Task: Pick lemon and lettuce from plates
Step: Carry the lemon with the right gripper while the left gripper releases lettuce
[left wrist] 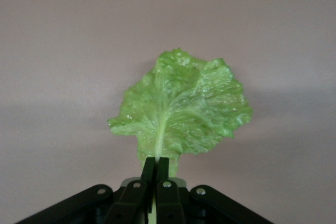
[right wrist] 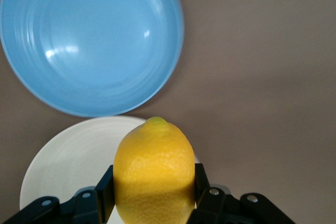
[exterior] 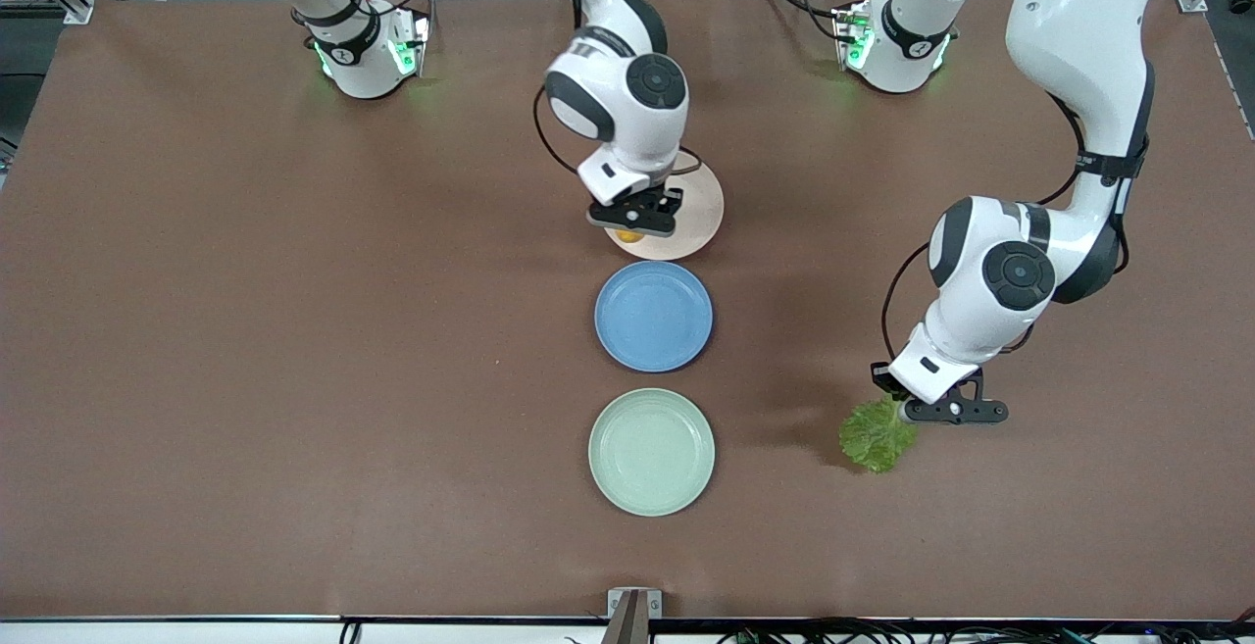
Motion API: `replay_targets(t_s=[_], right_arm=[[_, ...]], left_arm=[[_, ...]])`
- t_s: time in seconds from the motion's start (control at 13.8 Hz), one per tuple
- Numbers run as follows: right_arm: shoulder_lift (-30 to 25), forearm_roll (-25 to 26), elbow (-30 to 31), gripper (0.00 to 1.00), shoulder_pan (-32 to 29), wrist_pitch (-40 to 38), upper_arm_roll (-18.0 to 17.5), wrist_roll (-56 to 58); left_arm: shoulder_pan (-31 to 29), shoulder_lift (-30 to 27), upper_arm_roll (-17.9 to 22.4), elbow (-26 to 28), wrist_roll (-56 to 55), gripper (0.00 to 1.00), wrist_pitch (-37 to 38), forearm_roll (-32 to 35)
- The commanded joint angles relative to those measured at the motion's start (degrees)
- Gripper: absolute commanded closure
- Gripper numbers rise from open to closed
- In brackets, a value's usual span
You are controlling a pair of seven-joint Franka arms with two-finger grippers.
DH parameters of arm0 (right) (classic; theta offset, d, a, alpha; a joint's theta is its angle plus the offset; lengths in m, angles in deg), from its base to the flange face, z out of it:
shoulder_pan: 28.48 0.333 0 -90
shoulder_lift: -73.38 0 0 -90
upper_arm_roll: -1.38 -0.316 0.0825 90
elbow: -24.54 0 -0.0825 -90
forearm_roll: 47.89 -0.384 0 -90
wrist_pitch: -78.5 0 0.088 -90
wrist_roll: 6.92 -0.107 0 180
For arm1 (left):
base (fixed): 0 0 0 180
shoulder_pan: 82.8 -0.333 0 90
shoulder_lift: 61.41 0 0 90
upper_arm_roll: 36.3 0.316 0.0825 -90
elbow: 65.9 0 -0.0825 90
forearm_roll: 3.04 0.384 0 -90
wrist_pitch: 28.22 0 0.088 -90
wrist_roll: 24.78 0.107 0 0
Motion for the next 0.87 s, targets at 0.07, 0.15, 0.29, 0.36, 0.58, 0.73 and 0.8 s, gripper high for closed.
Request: replay_targets(t_s=[0.07,0.15,0.29,0.36,0.58,0.73,0.8], right_arm=[[-14.2,0.3,4.6,0.77,-11.2,-11.3,-1.0,13.7],[-15.9,0.2,4.6,0.77,-14.7,-13.9,-1.0,18.0],[-18.8,0.2,5.7,0.77,-22.0,-16.2,-1.0,26.6],[-20.2,0.1,7.0,0.77,-25.4,-16.2,-1.0,31.0],[-21.7,0.2,10.0,0.77,-35.8,-15.5,-1.0,42.3],[-21.6,0.2,11.9,0.77,-41.2,-13.6,-0.9,46.4],[-21.6,0.2,14.1,0.77,-44.2,-10.5,-1.0,50.0]], left_arm=[[-2.1,-0.8,-0.2,7.6,-0.6,0.91,-5.3,1.6],[-2.6,-0.6,-0.3,7.6,-1.5,0.66,-5.0,1.6],[-2.7,-1.2,-0.3,7.5,-1.4,0.03,-4.5,1.6],[-2.7,-1.9,-0.3,7.1,-1.5,0.00,-4.5,1.6],[-3.5,-7.5,-0.3,4.2,-1.5,0.00,1.8,1.4],[-3.7,-9.7,0.0,-4.3,-0.7,0.00,15.8,1.4],[-3.9,-9.9,0.2,-10.3,-0.5,0.00,23.8,1.5]])
